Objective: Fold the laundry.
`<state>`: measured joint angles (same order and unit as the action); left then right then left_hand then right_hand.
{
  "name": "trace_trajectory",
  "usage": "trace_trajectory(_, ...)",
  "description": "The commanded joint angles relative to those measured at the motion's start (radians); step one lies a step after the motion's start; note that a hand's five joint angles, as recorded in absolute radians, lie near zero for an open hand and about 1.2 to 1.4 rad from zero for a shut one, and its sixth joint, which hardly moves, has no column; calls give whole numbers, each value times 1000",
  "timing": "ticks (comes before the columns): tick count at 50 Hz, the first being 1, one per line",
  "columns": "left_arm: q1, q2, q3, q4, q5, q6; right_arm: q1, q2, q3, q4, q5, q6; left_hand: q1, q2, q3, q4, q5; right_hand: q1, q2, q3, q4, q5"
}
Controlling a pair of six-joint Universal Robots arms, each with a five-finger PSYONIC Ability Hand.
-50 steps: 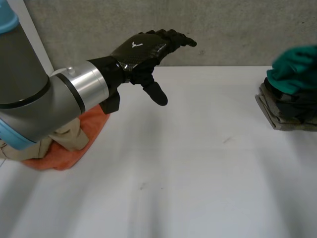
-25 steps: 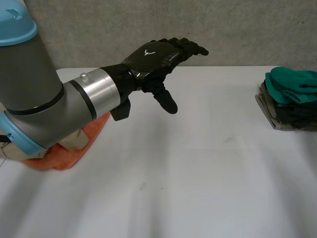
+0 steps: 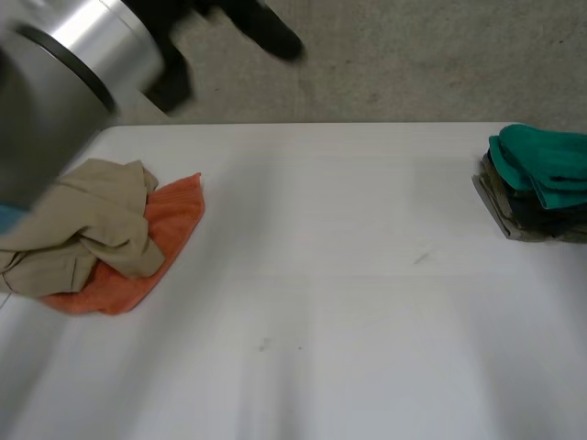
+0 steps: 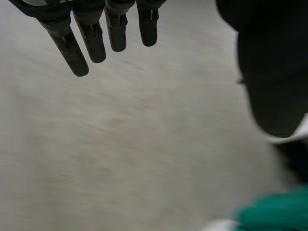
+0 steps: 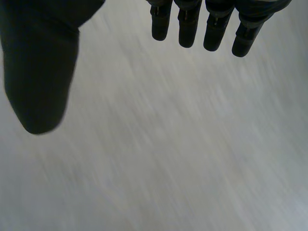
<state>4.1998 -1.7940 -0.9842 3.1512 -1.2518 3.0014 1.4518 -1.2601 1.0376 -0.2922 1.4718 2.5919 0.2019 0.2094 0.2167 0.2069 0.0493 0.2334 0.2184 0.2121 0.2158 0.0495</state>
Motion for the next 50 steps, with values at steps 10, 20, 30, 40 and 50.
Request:
trace_trajectory(10,370,-54,-226,-102,-273,591,444,-32,464,2,-237,63,-9,-16,-24,-14,-31,-59,-44,-38,-41,-49)
trace_trajectory(20,525,-397,-295,140,-410,812,475,96,579,39,-168,51,-12,-19,-27,-17,-34,-59,-44,-38,-41,-49)
trace_trajectory(30,523,-567,-176,191,-405,804,472,99,645,33,-169,22,1194,1187,1180,1189,1172,-59,-44,-38,-41,-49)
trace_trajectory(40,341,-208,-197,171,-405,555,431,47,687,-7,-162,17,1194,1187,1180,1189,1172,-59,-44,-38,-41,-49)
trace_trajectory(50,-10,-90,-277,-2,-256,252,378,18,684,-7,-150,33,1194,1187,1180,1189,1172,-59,-44,-38,-41,-49)
